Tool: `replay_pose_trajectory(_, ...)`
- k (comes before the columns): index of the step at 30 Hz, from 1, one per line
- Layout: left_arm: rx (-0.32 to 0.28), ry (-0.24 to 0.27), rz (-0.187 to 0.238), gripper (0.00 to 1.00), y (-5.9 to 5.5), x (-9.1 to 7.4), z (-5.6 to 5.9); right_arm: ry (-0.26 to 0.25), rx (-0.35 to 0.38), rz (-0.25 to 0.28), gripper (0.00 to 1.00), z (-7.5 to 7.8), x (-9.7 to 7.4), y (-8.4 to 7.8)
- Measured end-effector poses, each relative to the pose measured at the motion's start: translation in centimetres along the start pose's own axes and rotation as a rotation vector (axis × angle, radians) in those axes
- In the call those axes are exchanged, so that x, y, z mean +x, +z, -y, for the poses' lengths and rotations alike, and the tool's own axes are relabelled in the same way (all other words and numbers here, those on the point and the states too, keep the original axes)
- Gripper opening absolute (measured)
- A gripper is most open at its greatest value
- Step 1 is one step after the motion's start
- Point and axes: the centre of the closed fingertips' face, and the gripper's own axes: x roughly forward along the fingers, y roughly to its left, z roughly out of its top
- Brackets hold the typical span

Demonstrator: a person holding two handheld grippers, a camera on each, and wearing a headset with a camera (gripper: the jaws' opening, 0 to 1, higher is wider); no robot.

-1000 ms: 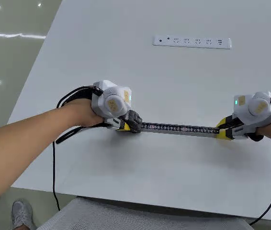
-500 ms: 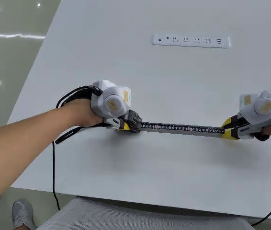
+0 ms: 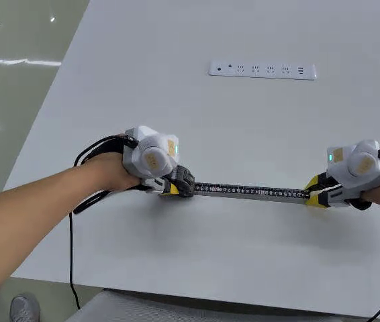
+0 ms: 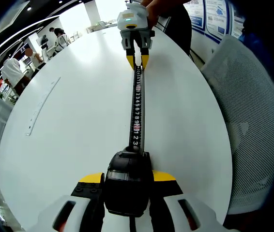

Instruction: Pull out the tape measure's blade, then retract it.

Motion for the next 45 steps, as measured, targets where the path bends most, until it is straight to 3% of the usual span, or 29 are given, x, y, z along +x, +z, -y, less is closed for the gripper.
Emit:
replay_pose_trajectory(12,-0.001,0.029,0.021,0.35,-0.3,0.4,-0.3,-0.022,0.014,-0.005,0.15,0.1,0.1,0.2)
replay_pose_trajectory(18,-0.035,0.058,0.033,0.49,-0.4,-0.1,-0.8,-0.054,0.027,-0.003,0.24,0.7,0.1,0.3)
replay_pose_trajectory(24,-0.078,0.089,0.031,0.53,-0.9,-1.1,-0.5,-0.075,0.06,0.011,0.26,0.8,-0.7,0.7)
replay_pose_trajectory(28,-0.142,0.127,0.027,0.58,-1.4,-1.7,-0.4,-0.091,0.084,0.015,0.28,0.9,-1.0,0.4)
replay_pose_trajectory(30,-0.175,0.137,0.044,0.59,-1.4,-2.2,-0.1,-0.103,0.1,0.02,0.29,1.0,-1.2,-0.1)
replay_pose_trajectory(37,-0.322,0.194,0.089,0.63,-1.3,-4.0,0.3,-0.15,0.199,0.058,0.37,0.3,-3.0,0.5)
replay_pose_trajectory(45,-0.437,0.259,0.138,0.69,-0.9,-6.0,1.2,-0.204,0.316,0.128,0.44,-1.3,-4.2,1.4)
